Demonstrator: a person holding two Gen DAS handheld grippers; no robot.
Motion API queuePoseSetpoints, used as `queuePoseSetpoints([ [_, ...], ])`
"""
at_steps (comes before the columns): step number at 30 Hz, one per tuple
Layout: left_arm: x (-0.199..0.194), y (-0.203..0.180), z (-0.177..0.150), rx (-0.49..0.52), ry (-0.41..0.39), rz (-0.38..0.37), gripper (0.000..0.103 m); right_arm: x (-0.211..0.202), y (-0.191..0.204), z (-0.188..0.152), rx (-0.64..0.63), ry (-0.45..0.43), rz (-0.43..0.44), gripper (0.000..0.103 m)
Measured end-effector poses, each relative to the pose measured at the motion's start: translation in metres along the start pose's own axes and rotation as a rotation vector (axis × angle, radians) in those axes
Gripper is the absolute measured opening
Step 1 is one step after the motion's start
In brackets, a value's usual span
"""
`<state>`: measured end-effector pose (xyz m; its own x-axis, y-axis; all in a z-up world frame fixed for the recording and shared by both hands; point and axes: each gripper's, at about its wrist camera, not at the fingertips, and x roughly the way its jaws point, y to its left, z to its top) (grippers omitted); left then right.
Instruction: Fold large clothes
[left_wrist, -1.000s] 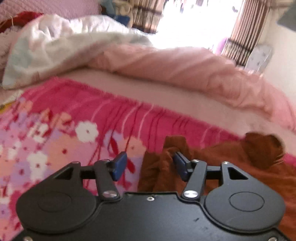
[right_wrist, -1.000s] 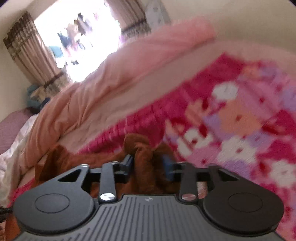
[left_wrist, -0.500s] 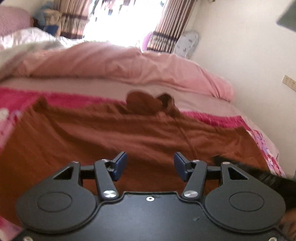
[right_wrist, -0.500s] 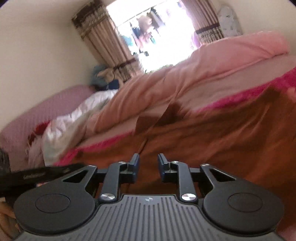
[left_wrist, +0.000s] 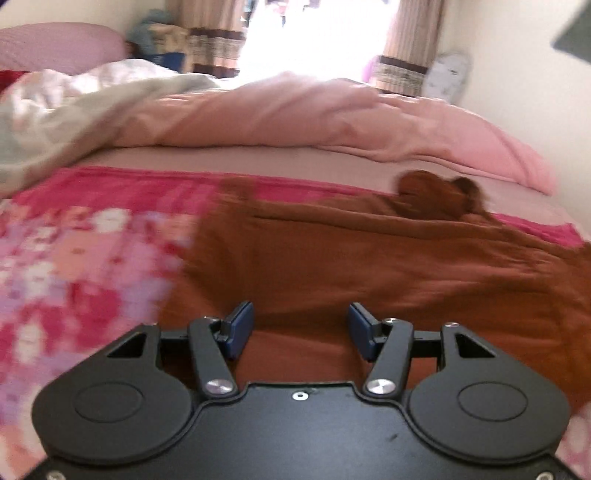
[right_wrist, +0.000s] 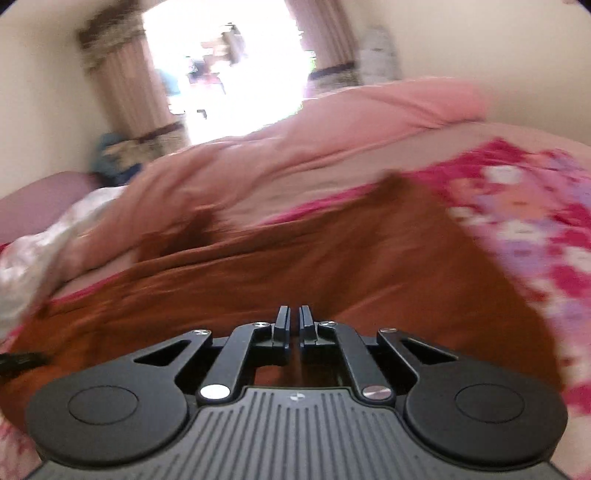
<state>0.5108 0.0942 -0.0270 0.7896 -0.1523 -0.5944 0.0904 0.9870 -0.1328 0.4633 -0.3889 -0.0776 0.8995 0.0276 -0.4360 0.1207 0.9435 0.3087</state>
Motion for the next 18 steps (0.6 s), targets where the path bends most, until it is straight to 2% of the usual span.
queuePoseSetpoints([
  [2, -0.004, 0.02, 0.001, -0.033, 0.003, 0.009, 0.058, -0.004, -0.022, 0.007, 0.013, -0.006, -0.045, 0.005],
  [4, 0.002, 0.033, -0.004, -0.069, 0.032, -0.031, 0.058, -0.004, -0.039, 0.012, 0.023, -0.001, -0.077, 0.004],
  [6, 0.006, 0.03, -0.014, -0.046, 0.009, -0.024, 0.06, 0.005, -0.051, 0.012, 0.06, 0.019, -0.071, 0.001],
  [9, 0.009, 0.026, -0.019, -0.038, -0.021, 0.001, 0.06, 0.012, -0.052, -0.003, 0.029, 0.0, -0.081, 0.0],
  [11, 0.011, 0.025, -0.012, -0.047, -0.002, -0.002, 0.059, 0.011, -0.046, -0.007, 0.006, -0.022, -0.099, 0.0],
  [14, 0.008, 0.021, 0.004, -0.038, 0.036, 0.0, 0.058, 0.005, -0.044, 0.001, -0.008, -0.003, -0.102, 0.0],
  [16, -0.004, 0.018, 0.016, -0.053, 0.008, -0.02, 0.059, -0.002, -0.042, 0.014, 0.005, 0.001, -0.093, 0.016],
  [18, -0.011, 0.011, 0.028, -0.08, -0.028, -0.072, 0.059, -0.011, -0.03, 0.027, 0.012, -0.052, -0.058, 0.025],
])
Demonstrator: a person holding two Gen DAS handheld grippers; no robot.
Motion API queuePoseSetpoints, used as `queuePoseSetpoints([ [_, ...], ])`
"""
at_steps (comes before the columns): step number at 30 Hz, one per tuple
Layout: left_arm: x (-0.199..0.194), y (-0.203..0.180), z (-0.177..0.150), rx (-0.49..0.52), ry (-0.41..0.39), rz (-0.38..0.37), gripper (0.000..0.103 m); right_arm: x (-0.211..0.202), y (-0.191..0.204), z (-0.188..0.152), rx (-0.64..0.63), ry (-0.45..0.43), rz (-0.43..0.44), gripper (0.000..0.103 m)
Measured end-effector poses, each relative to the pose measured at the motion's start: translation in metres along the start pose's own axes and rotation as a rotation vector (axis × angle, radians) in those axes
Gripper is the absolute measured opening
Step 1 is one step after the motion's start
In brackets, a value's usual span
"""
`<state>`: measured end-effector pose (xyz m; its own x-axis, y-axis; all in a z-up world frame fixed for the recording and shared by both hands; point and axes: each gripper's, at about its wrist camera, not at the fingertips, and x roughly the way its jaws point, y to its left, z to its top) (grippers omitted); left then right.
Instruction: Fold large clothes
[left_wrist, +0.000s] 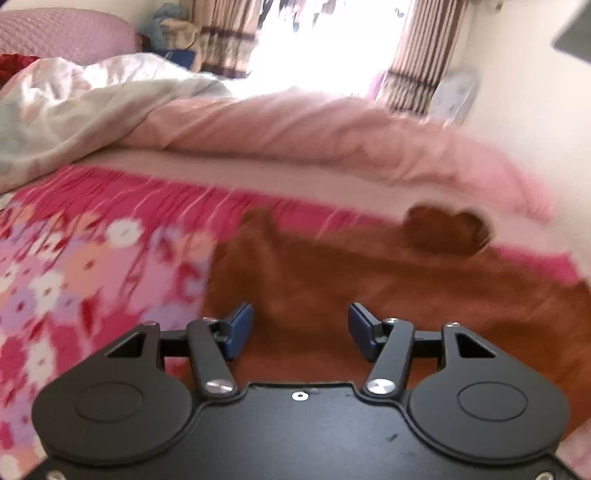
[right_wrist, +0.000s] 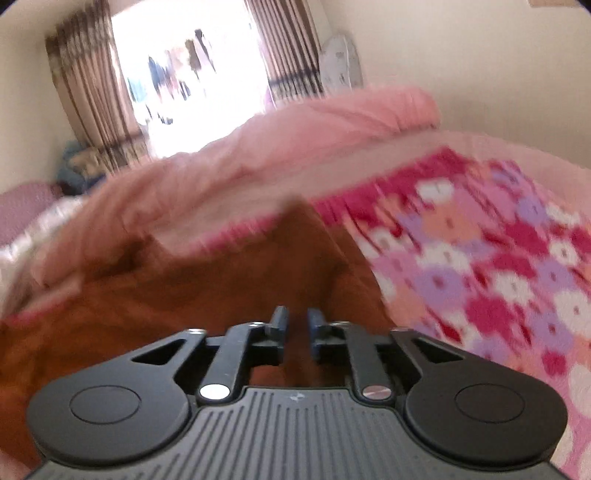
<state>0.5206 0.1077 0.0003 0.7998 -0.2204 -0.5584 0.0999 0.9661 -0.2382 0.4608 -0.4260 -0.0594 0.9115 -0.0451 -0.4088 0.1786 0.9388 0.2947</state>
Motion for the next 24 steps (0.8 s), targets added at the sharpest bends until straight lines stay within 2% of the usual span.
queuePoseSetpoints([
  [3, 0.01, -0.028, 0.01, -0.003, -0.001, -0.076, 0.059, 0.003, 0.032, 0.012, 0.007, -0.021, 0.115, 0.025],
  [7, 0.042, -0.067, 0.005, 0.065, 0.035, -0.086, 0.059, 0.03, 0.094, 0.007, -0.046, 0.022, 0.22, 0.025],
  [11, 0.07, -0.077, 0.001, 0.104, 0.079, -0.061, 0.059, 0.067, 0.134, -0.006, -0.06, 0.106, 0.257, 0.025],
  [13, 0.074, -0.07, 0.003, 0.111, 0.084, -0.049, 0.059, 0.078, 0.141, -0.009, -0.08, 0.123, 0.236, 0.024],
  [17, 0.074, -0.038, 0.022, 0.125, 0.106, 0.049, 0.059, 0.075, 0.127, 0.002, -0.12, 0.114, 0.179, 0.023],
  [21, 0.075, 0.001, 0.037, 0.111, 0.112, 0.115, 0.059, 0.078, 0.085, 0.028, -0.149, 0.097, 0.047, 0.023],
  [24, 0.083, 0.018, 0.034, 0.076, 0.157, 0.112, 0.059, 0.081, 0.049, 0.041, -0.124, 0.074, -0.055, 0.023],
])
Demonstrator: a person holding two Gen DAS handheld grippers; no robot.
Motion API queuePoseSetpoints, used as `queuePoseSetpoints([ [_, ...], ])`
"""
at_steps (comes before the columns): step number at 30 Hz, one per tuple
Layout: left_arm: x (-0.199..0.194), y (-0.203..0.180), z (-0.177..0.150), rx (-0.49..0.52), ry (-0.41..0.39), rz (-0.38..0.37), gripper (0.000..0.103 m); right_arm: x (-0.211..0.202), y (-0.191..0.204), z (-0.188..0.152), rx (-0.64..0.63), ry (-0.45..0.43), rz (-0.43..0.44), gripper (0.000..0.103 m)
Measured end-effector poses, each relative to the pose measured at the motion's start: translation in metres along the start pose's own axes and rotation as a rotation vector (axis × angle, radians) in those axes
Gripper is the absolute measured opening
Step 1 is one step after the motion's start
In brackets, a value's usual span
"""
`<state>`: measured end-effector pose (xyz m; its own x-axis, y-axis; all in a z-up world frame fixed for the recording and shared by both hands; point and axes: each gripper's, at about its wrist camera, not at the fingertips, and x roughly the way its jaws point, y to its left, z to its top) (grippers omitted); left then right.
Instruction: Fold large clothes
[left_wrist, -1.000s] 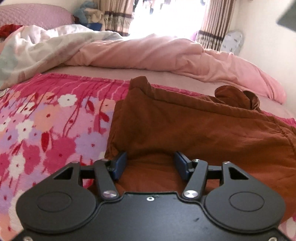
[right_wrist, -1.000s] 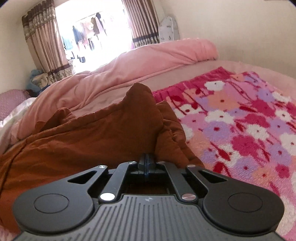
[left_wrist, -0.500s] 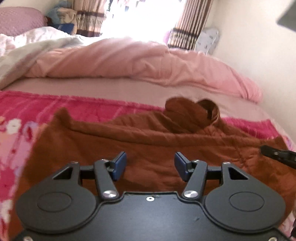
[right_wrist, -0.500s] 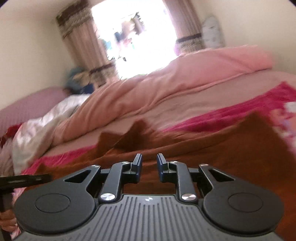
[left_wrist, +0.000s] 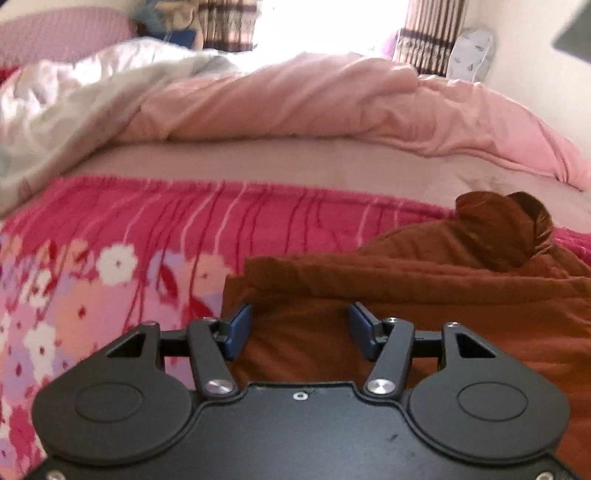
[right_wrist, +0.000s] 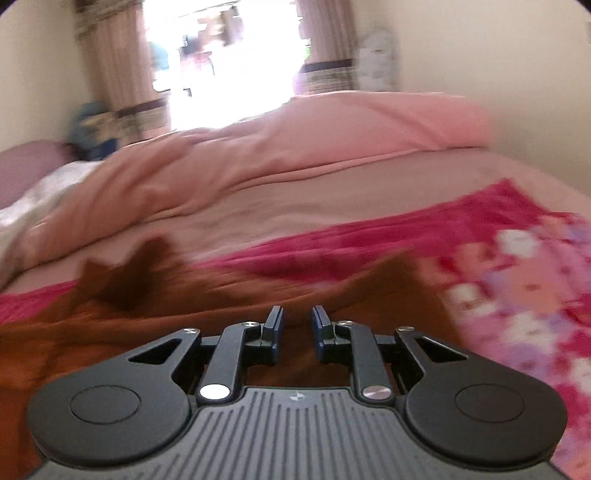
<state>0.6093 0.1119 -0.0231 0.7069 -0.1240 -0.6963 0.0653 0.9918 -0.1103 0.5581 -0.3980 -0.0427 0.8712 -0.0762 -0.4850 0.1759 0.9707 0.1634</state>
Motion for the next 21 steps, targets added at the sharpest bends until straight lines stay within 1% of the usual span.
queuePoseSetpoints([
  [1, 0.003, 0.001, -0.002, -0.002, 0.009, -0.005, 0.06, 0.002, -0.011, 0.001, 0.019, 0.0, -0.022, 0.023],
  [3, 0.011, 0.001, -0.003, -0.015, 0.016, -0.006, 0.061, 0.009, -0.026, -0.001, 0.065, 0.017, -0.039, 0.021],
  [4, 0.014, 0.003, -0.003, -0.039, 0.022, -0.011, 0.061, 0.014, -0.031, -0.004, 0.087, 0.033, -0.035, 0.019],
  [7, 0.018, 0.014, 0.0, -0.115, 0.036, -0.035, 0.062, 0.023, -0.039, -0.014, 0.113, 0.068, -0.018, 0.017],
  [9, 0.016, 0.013, 0.001, -0.115, 0.036, -0.039, 0.062, 0.024, -0.04, -0.017, 0.118, 0.065, -0.006, 0.017],
  [12, -0.001, 0.01, 0.001, -0.099, 0.011, -0.015, 0.06, 0.018, -0.046, -0.014, 0.153, 0.057, 0.022, 0.018],
  [14, -0.026, 0.01, -0.006, -0.101, -0.029, 0.007, 0.059, 0.001, -0.052, -0.008, 0.179, 0.032, 0.041, 0.021],
  [16, -0.054, 0.013, -0.023, -0.095, -0.08, -0.013, 0.06, -0.026, -0.057, -0.01, 0.217, -0.005, 0.071, 0.027],
  [17, -0.066, 0.014, -0.034, -0.09, -0.097, -0.023, 0.06, -0.044, -0.062, -0.015, 0.229, -0.022, 0.1, 0.028],
  [19, -0.09, 0.014, -0.061, -0.079, -0.133, -0.025, 0.06, -0.073, -0.066, -0.029, 0.212, -0.049, 0.13, 0.028],
  [21, -0.106, 0.015, -0.087, -0.073, -0.153, -0.02, 0.06, -0.102, -0.068, -0.051, 0.179, -0.097, 0.089, 0.028],
])
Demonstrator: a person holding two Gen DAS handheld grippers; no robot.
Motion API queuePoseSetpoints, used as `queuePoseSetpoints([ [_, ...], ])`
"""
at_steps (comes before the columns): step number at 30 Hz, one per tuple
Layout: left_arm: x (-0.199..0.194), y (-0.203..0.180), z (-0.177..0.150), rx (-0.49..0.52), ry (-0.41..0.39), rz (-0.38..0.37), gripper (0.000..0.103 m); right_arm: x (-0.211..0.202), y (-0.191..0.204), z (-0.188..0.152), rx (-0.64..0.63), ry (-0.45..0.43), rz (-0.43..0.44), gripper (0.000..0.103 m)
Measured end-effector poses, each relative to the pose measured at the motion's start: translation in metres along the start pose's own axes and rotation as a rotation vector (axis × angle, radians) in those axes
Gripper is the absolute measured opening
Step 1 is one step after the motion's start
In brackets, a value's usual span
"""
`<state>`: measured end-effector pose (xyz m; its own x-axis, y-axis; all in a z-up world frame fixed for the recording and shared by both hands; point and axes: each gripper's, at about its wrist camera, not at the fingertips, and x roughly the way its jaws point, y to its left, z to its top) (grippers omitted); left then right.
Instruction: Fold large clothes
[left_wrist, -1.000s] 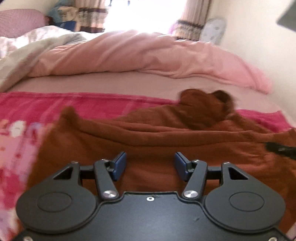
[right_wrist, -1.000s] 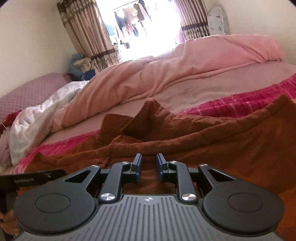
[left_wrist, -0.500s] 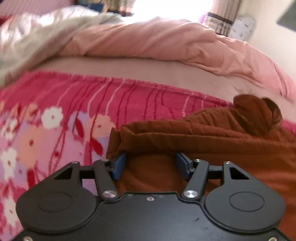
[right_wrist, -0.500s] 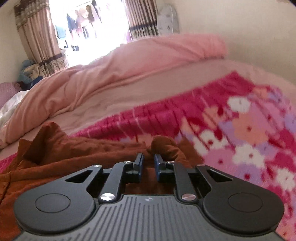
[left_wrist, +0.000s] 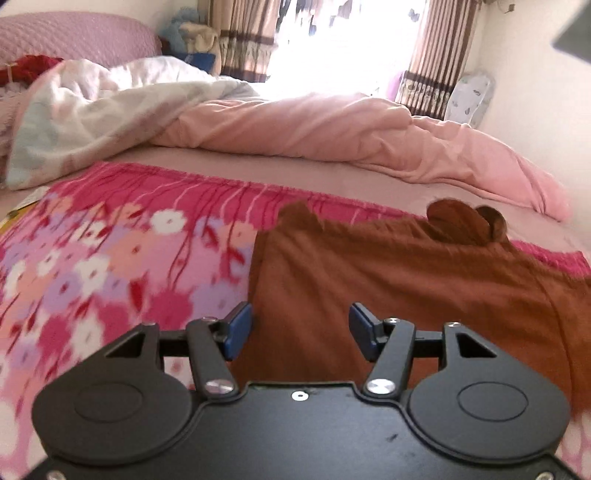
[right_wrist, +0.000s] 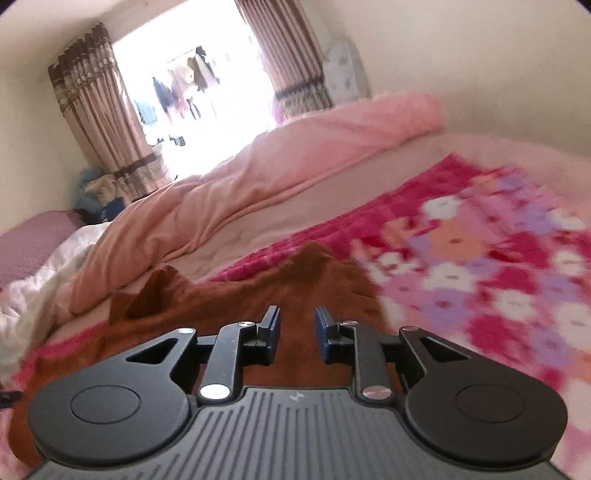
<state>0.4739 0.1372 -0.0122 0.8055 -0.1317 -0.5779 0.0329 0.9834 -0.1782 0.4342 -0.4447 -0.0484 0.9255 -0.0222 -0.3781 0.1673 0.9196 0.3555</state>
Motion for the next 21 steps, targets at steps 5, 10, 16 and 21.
queuePoseSetpoints([
  [5, -0.007, 0.003, -0.025, 0.022, 0.015, 0.015, 0.061, -0.023, -0.02, -0.028, 0.026, 0.017, -0.02, 0.028],
  [10, 0.018, 0.018, -0.032, -0.072, 0.086, 0.003, 0.065, -0.01, -0.039, -0.04, 0.082, 0.02, -0.043, 0.015],
  [16, 0.022, 0.025, -0.038, -0.141, 0.079, -0.022, 0.067, -0.009, -0.04, -0.049, 0.067, 0.009, -0.058, 0.01],
  [21, -0.01, 0.016, -0.02, -0.141, 0.026, 0.022, 0.063, -0.029, -0.024, -0.039, 0.042, -0.025, -0.09, 0.02],
])
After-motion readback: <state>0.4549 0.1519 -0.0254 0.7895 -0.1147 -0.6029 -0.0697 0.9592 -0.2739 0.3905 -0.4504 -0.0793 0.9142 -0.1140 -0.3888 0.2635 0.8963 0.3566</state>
